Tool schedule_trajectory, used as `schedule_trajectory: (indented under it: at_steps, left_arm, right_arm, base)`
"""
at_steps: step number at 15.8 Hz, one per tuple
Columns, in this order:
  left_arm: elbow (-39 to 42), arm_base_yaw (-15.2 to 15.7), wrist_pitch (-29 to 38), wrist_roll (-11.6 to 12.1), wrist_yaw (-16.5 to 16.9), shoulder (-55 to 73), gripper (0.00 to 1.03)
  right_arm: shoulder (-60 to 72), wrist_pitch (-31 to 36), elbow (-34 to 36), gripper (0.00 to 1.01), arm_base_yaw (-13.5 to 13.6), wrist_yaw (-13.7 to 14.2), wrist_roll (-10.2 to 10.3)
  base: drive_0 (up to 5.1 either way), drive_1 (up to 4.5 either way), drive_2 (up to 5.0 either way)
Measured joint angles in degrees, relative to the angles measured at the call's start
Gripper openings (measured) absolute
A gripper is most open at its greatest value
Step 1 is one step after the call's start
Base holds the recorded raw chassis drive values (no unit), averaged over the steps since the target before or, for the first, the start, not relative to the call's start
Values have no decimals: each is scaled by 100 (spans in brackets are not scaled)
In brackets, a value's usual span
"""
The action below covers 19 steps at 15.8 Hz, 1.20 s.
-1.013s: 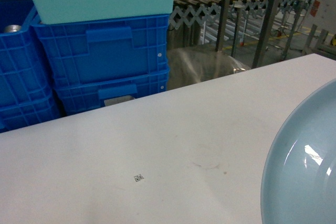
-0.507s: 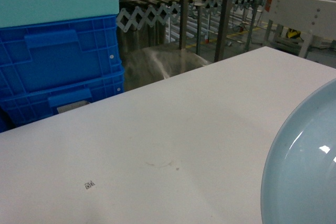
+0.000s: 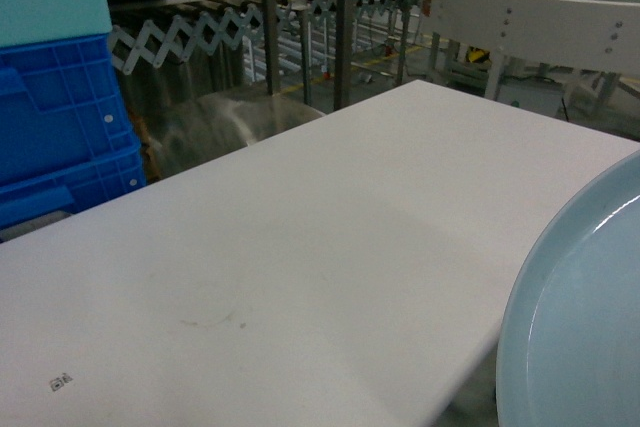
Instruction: Place blue tray on left shelf second layer neatly
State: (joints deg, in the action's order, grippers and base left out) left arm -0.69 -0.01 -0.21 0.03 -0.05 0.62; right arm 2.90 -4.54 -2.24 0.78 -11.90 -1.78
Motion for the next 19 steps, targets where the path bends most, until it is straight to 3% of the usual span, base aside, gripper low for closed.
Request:
schedule_trajectory:
  at_steps: [19]
  left_arm:
    - [0,0,0,0,0,0,98]
  right_arm:
    - [0,2,0,2,-2,2,-4]
  base:
    - [-153,-153,-153]
